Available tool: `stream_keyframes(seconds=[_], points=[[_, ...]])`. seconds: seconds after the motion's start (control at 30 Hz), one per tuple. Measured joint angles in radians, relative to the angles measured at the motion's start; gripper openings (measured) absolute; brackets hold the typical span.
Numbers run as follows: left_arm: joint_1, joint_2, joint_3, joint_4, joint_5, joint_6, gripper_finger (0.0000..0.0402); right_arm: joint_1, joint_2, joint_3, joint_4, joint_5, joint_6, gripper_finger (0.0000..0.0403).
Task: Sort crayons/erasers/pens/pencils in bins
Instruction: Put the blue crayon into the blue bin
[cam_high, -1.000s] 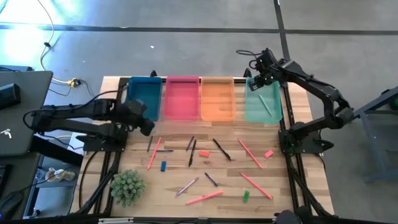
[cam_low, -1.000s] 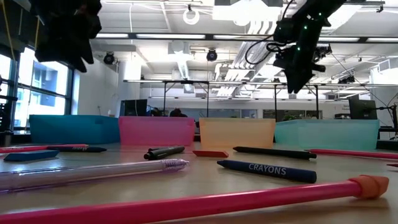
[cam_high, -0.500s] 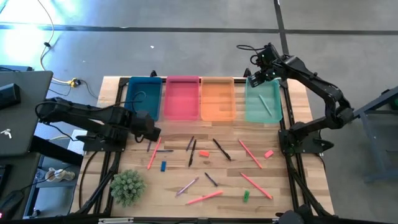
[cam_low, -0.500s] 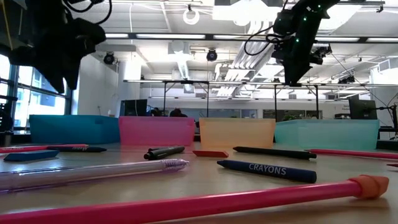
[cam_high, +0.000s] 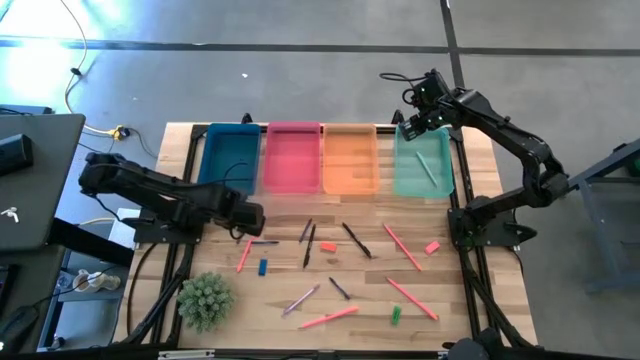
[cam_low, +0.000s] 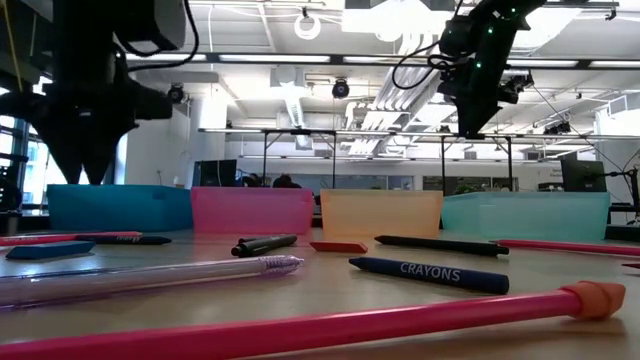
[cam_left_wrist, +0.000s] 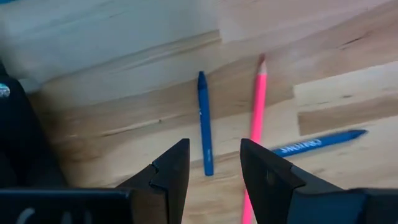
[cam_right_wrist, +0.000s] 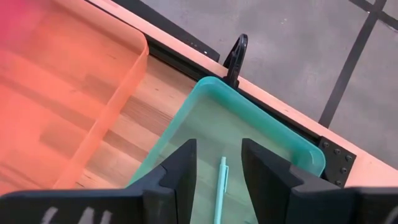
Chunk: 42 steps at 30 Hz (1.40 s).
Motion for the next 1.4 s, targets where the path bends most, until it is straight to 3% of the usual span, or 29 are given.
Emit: stream_keyframes(seconds=[0.87, 1.2, 1.4], points=[[0.002, 0.306, 0.001, 0.084, 0.037, 0.040, 0.0131, 0.000, 0.000, 0.000, 0.000, 0.000, -0.038, 0.0117], [0.002, 0.349, 0.006, 0.094, 0.039, 0.071, 0.0129, 0.000, 0.000, 0.000, 0.000, 0.000, -0.040, 0.0117], [0.002, 0.350, 0.004, 0.108, 0.034, 0.104, 0.0099, 0.000, 0.000, 0.000, 0.000, 0.000, -0.037, 0.0117]])
